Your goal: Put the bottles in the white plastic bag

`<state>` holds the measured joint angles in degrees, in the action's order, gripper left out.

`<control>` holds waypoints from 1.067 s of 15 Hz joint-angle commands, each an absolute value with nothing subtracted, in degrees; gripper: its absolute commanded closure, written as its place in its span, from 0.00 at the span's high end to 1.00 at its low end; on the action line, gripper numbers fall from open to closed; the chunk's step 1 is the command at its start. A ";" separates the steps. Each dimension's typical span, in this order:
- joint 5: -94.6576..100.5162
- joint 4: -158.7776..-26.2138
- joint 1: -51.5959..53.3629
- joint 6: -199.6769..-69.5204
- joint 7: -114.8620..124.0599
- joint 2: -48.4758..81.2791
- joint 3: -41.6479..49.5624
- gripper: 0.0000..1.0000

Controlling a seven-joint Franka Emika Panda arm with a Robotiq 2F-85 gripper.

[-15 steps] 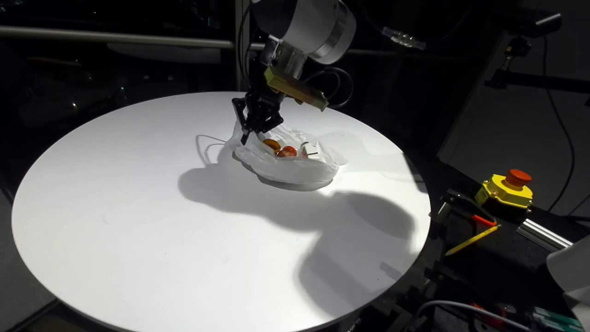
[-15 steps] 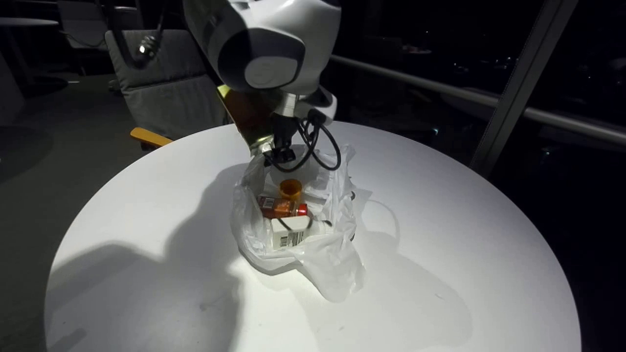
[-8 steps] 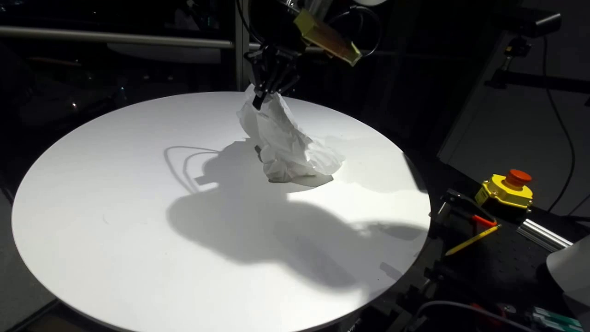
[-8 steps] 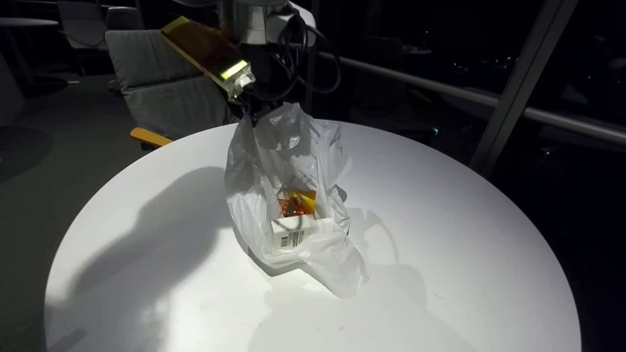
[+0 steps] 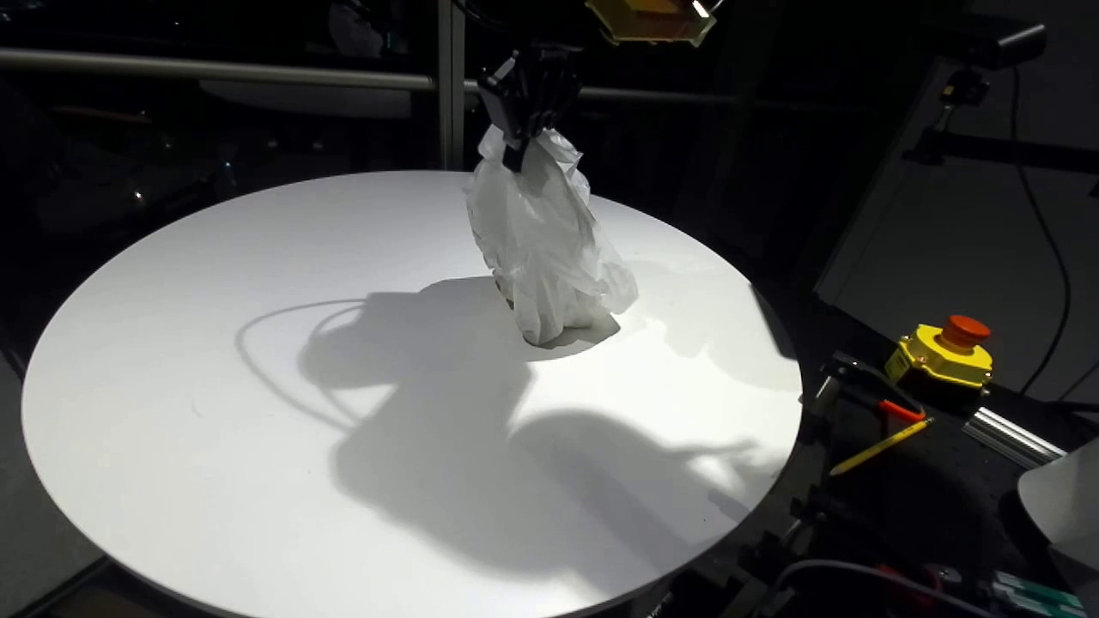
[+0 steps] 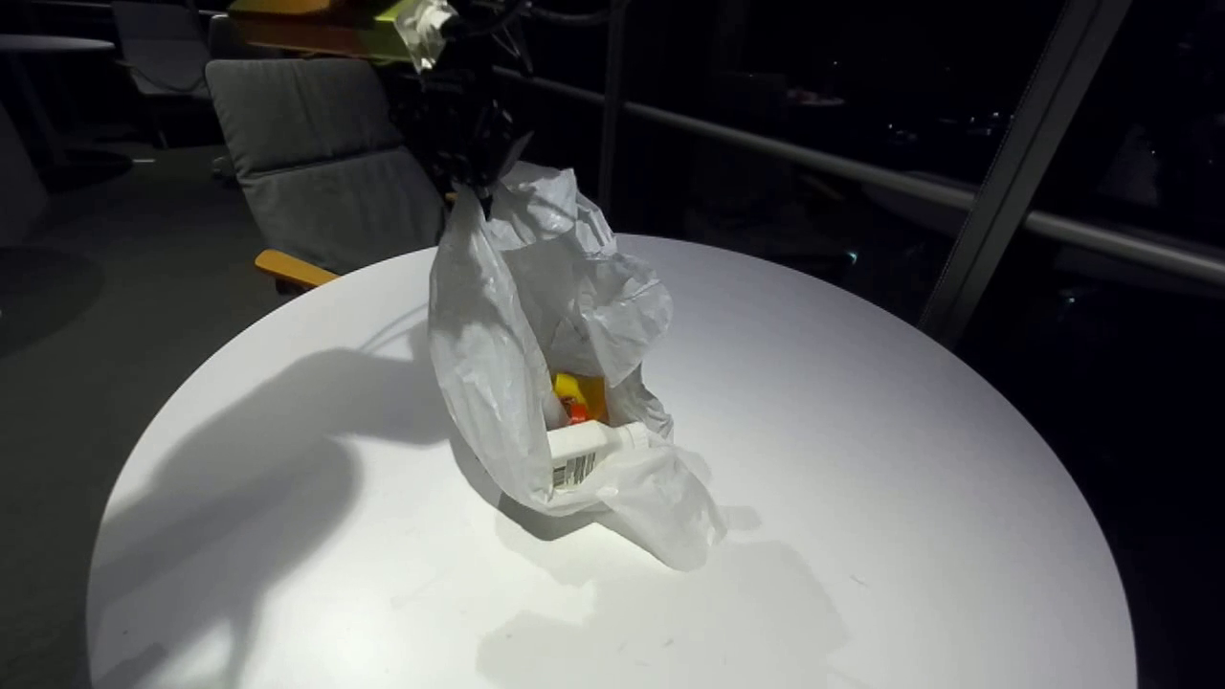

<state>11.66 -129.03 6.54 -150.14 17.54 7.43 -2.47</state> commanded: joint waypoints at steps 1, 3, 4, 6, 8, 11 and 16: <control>23.95 -128.04 9.50 -142.72 26.17 2.57 -1.76 0.00; 27.93 -127.06 10.04 -138.29 28.68 1.11 -3.35 0.00; 27.90 -126.82 10.15 -136.04 28.39 0.23 -4.25 0.00; 28.28 -126.32 10.24 -132.55 27.76 -1.02 -5.75 0.27; 27.45 -125.93 9.93 -130.71 27.65 -1.99 -6.89 0.40; 26.07 -126.01 9.53 -128.21 26.44 -4.25 -7.87 0.63; 20.42 -125.22 8.43 -124.49 25.17 -8.80 -7.58 0.99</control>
